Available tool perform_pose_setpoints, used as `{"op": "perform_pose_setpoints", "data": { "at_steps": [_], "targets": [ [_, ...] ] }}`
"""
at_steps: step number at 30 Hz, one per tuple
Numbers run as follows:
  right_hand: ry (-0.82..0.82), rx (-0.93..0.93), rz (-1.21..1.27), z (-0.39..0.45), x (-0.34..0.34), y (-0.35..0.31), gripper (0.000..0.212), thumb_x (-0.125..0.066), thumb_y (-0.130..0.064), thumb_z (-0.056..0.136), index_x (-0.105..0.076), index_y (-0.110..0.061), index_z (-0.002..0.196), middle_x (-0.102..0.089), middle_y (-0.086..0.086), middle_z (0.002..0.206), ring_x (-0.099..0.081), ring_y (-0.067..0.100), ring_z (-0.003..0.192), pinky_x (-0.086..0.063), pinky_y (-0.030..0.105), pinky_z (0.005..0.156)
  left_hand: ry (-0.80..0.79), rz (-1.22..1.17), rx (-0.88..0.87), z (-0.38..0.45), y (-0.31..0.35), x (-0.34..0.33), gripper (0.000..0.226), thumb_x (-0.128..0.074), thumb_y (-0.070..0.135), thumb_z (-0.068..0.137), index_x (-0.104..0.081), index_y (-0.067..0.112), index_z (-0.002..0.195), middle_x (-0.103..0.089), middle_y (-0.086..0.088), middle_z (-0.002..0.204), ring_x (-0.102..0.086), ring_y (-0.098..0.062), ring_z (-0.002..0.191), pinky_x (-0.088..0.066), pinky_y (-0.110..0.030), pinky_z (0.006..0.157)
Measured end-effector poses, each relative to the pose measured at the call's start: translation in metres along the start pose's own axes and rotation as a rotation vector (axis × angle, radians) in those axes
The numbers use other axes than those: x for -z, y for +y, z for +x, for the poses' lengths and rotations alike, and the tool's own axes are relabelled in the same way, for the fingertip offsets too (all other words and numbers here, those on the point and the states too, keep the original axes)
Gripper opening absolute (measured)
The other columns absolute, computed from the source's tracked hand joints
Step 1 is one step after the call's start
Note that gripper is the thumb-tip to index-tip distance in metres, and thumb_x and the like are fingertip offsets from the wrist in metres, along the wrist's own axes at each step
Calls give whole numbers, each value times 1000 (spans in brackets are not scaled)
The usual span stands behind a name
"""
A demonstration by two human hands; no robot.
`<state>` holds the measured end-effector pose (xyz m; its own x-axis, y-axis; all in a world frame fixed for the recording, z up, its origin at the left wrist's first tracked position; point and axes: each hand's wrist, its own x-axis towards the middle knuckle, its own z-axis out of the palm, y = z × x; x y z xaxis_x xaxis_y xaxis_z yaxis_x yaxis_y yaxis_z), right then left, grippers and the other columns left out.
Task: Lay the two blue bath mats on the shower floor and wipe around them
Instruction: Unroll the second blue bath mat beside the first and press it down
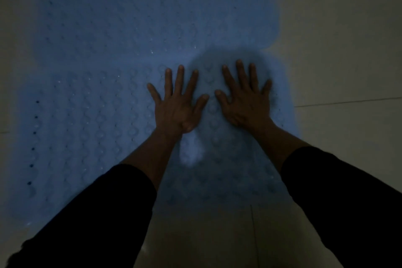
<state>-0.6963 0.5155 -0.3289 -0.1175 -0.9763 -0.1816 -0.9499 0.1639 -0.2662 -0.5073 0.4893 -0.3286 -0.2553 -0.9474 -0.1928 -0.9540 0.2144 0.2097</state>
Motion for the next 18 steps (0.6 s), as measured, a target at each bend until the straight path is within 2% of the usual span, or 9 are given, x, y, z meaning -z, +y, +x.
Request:
{"op": "perform_pose_setpoints", "data": {
  "at_steps": [3,8,11,15,18],
  "targets": [
    [12,-41,30,-40,0,2,69,-25,-69,92,1,-45,152,8,-7,164,11,24,151,1,66,116,16,-27,38,-50,5,-3,69,-20,67,97,1,38,156,8,2,167,14,-26,153,8,-71,114],
    [2,-35,-23,-133,-14,13,72,-29,-68,92,2,-45,152,9,-7,164,12,24,151,0,65,117,-9,38,60,-139,4,-22,71,-20,71,94,4,42,155,11,3,167,16,-26,153,10,-70,115],
    [6,-20,-66,-149,-22,21,71,-30,-68,92,-2,-44,153,1,-6,165,6,24,152,-8,66,115,-3,39,83,-147,3,-28,71,-21,72,94,2,44,155,6,3,167,12,-25,153,5,-69,116],
    [-7,-28,-81,-150,-21,20,72,-30,-68,93,1,-43,153,4,-6,165,7,25,152,-8,67,115,-6,54,71,-149,3,-27,72,-23,72,94,3,42,155,6,3,167,12,-25,153,2,-71,115],
    [-6,-22,-82,-153,-18,18,72,-32,-67,93,-1,-41,153,3,-6,165,7,25,152,-8,68,114,54,102,74,-152,4,-26,70,-25,71,95,-9,40,156,-4,1,167,3,-27,154,-3,-72,113]
  ]
}}
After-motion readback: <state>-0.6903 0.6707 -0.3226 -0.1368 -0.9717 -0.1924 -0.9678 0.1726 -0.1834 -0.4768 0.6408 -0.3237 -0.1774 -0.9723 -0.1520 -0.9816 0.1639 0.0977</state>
